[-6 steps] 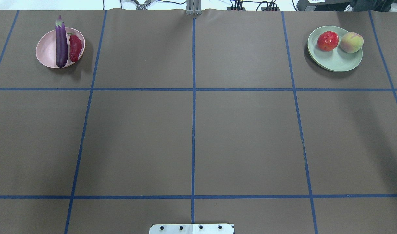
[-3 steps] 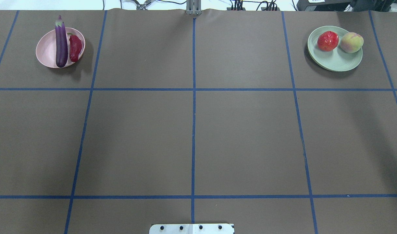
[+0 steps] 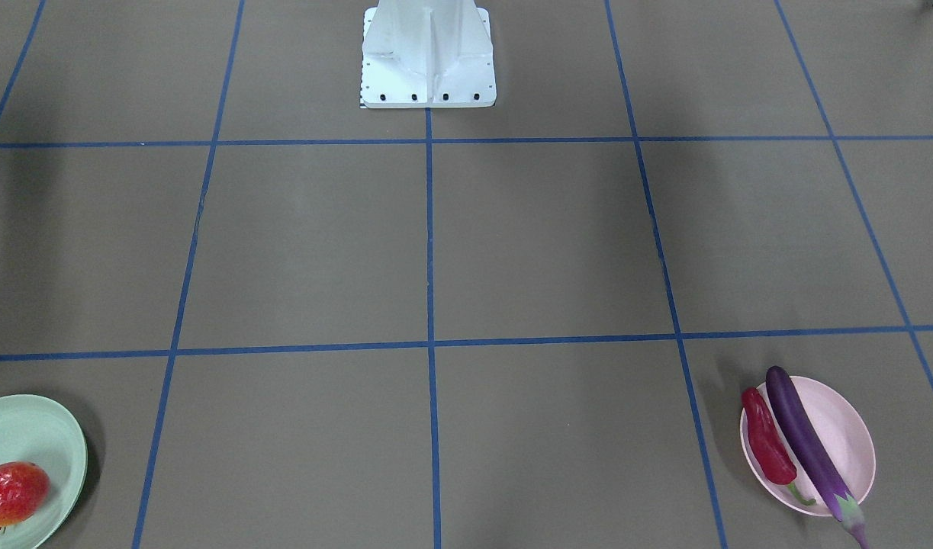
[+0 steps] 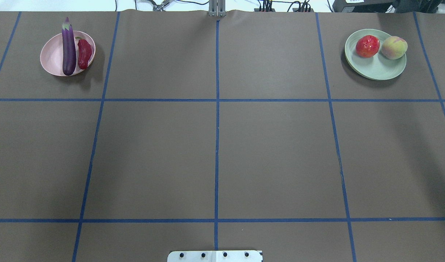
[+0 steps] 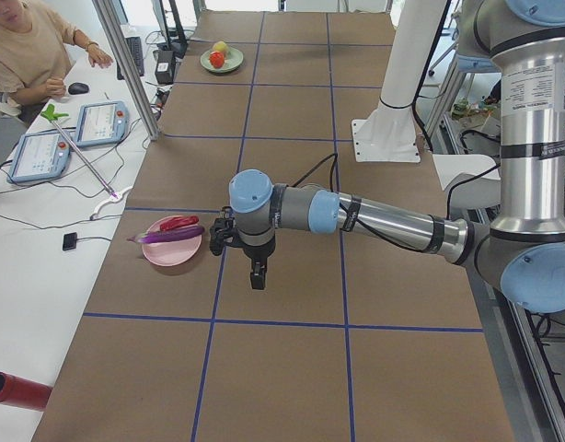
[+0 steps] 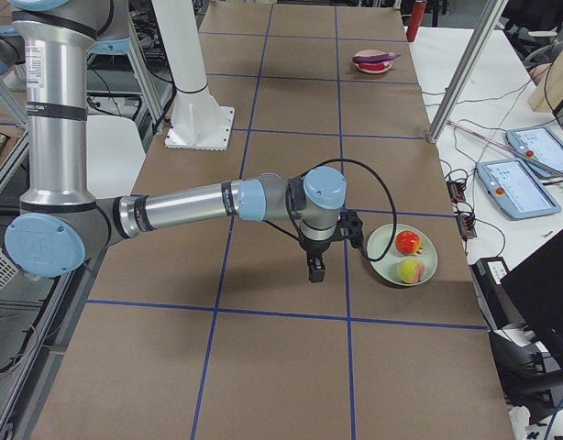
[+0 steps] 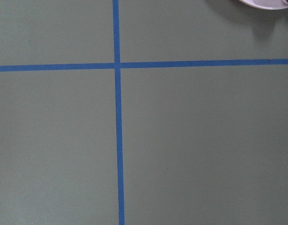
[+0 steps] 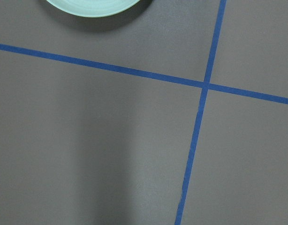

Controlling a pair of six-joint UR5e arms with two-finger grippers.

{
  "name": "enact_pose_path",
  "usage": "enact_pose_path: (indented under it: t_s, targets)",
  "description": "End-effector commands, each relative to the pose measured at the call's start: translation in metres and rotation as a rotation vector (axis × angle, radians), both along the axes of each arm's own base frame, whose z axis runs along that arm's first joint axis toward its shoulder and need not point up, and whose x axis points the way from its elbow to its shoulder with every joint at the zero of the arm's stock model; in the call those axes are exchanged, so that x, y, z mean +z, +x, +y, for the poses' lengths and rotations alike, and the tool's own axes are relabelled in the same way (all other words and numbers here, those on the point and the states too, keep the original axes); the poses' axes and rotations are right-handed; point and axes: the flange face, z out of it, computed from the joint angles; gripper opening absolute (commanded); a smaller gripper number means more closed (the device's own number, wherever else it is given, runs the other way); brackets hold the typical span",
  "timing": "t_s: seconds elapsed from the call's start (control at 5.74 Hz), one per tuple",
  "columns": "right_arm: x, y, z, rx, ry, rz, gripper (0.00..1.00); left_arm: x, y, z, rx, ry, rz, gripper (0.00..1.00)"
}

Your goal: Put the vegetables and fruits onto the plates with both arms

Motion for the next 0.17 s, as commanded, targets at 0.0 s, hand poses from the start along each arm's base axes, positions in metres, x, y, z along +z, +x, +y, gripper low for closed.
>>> enact_pose_path:
  t_s: [0.0]
  targets:
    - [0.0033, -0.0002, 0.0005, 0.000, -0.007, 0.001, 1.00, -0.0032, 0.0004, -0.0043, 0.000, 0.006, 0.001, 1.00]
